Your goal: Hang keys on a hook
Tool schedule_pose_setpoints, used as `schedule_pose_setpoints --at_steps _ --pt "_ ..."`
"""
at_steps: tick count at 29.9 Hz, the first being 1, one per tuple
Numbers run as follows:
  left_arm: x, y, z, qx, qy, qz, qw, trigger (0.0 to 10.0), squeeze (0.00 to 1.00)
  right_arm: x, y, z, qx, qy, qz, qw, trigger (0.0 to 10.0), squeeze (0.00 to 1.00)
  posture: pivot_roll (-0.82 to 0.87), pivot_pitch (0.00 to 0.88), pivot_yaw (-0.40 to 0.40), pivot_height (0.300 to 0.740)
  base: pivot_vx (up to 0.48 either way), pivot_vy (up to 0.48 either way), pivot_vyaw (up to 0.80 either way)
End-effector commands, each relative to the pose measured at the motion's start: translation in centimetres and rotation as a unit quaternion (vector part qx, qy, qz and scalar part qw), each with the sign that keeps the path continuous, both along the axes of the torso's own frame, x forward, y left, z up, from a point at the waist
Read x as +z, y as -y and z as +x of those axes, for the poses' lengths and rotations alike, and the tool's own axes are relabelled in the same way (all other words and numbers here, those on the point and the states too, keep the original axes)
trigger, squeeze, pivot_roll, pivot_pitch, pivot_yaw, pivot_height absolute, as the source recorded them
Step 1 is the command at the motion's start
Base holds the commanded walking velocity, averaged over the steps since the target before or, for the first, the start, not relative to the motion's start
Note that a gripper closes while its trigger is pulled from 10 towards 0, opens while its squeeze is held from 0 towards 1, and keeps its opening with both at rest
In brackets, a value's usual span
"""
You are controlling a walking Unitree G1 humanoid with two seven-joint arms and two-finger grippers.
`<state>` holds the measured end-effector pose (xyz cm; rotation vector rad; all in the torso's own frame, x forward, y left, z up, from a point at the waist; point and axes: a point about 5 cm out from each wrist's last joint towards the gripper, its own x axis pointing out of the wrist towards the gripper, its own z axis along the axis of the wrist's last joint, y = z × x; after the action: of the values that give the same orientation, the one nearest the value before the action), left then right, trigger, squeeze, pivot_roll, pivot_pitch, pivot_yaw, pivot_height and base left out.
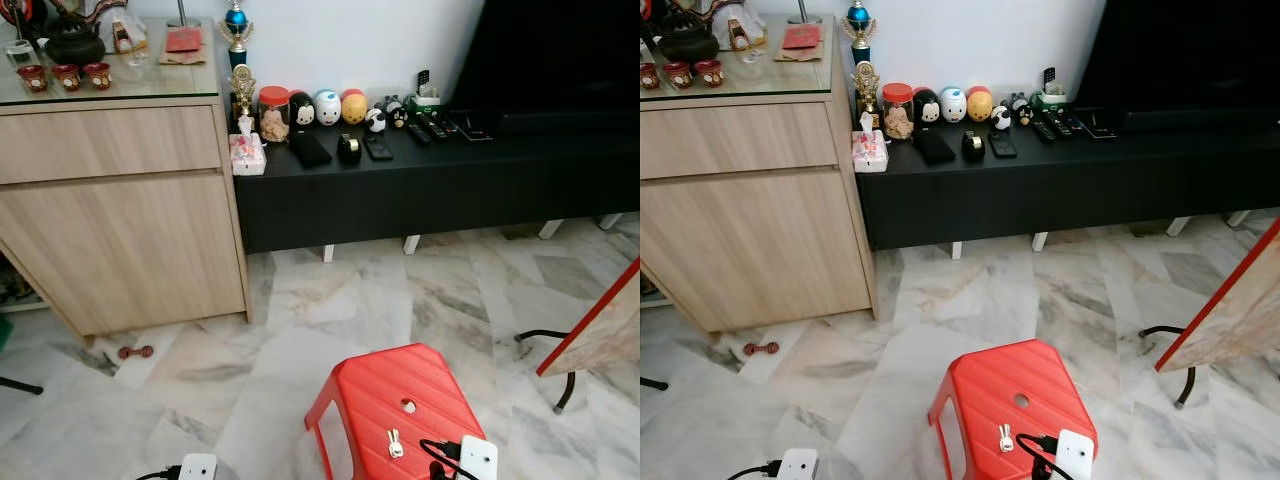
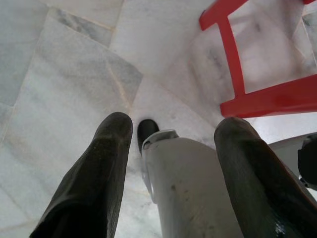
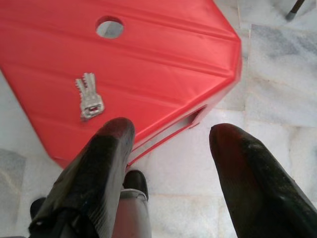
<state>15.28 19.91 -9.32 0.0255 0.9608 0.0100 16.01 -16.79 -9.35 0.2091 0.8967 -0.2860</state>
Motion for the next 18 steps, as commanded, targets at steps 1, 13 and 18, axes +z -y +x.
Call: schedule_pose_setpoints --at_steps 1,13,18 --pt "-0.2 0.55 -0.3 -0.014 -0.007 -0.002 1.0 10.0 0.0 -0.04 0.38 -0.16 -0.001 -0.003 -0.005 1.0 10.0 0.0 0.1 0.0 -0.097 0.74 0.0 -0.428 0.0" --pt "-0.28 0.64 -0.43 -0.012 -0.01 0.0 1.0 10.0 0.0 -0.01 0.37 -0.12 0.019 0.001 -0.005 1.0 10.0 0.0 0.1 0.0 -0.098 0.74 0.0 -0.199 0.0" --pt "-0.28 0.58 -0.47 -0.011 -0.01 -0.001 1.0 10.0 0.0 0.11 0.31 0.15 0.052 0.006 -0.01 0.999 10.0 0.0 0.1 0.0 -0.101 0.74 0.0 0.0 0.0"
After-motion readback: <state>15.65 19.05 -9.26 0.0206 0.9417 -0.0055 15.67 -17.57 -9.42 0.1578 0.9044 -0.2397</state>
